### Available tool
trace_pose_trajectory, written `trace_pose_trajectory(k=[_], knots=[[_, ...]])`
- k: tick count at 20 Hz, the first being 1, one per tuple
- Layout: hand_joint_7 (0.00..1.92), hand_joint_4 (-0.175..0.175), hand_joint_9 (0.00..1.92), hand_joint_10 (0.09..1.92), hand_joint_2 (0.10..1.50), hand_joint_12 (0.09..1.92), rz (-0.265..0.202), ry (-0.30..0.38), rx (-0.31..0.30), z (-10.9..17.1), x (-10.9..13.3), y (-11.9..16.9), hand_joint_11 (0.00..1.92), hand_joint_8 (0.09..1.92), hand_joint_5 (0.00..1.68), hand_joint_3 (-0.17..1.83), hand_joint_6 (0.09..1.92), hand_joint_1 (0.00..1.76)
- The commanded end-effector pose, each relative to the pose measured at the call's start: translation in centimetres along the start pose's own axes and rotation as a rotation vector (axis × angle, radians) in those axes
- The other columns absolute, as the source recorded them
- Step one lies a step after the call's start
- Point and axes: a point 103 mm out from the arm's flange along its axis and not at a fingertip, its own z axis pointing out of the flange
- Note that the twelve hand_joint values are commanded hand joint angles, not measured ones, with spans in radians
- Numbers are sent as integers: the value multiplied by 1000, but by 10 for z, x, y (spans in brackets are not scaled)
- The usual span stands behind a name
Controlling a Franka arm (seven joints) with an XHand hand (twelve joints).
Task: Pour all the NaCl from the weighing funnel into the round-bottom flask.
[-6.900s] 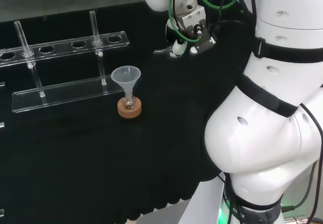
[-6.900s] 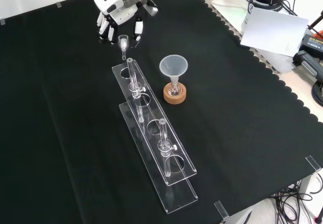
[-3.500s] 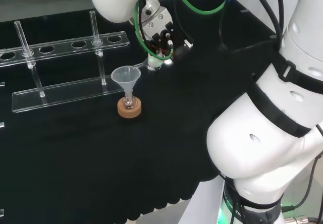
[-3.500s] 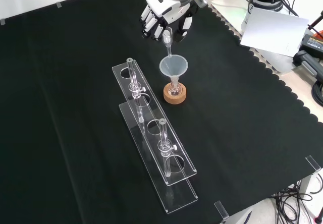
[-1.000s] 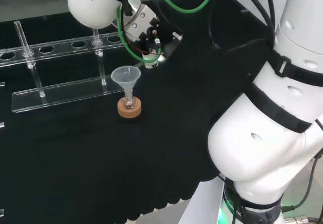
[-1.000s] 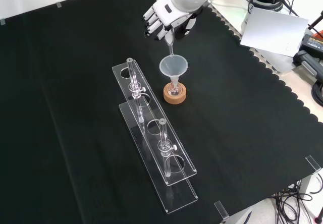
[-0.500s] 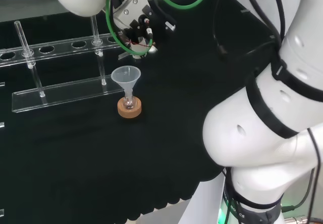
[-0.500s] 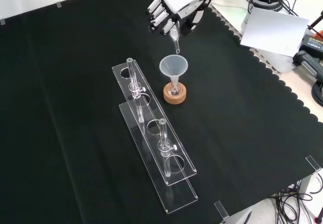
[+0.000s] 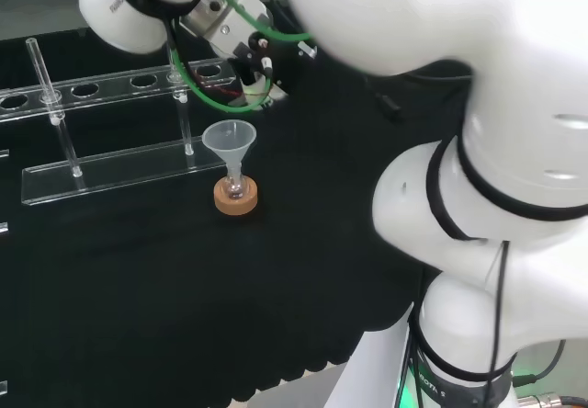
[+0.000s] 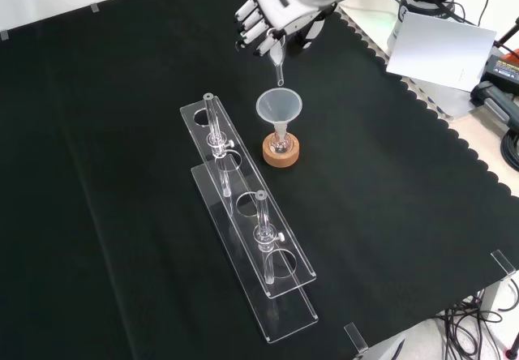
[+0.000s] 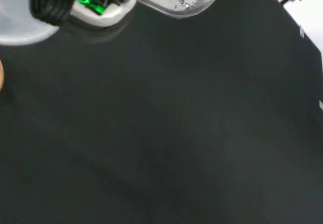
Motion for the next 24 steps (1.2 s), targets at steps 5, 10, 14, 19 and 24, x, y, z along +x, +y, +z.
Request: trace_pose_trajectory(k=[5, 10, 14, 19, 24], knots=[[539, 175, 922, 350, 713, 1042, -16, 32, 50, 21, 15, 12, 815, 656, 1282, 538, 607, 1119], [538, 175, 922, 349, 713, 1041, -33, 23, 31, 18, 16, 14, 815, 657, 1282, 538, 607, 1119], [537, 175, 922, 348, 713, 1040, -47, 19, 19, 23, 12, 14, 815, 657, 1282, 537, 606, 1119], [536, 175, 922, 347, 714, 1040, -49, -22, 27, 36, 5, 14, 816, 657, 1283, 537, 606, 1119], [536, 175, 922, 347, 714, 1039, -53, -67, 27, 28, 11, 13, 816, 658, 1283, 537, 606, 1119]])
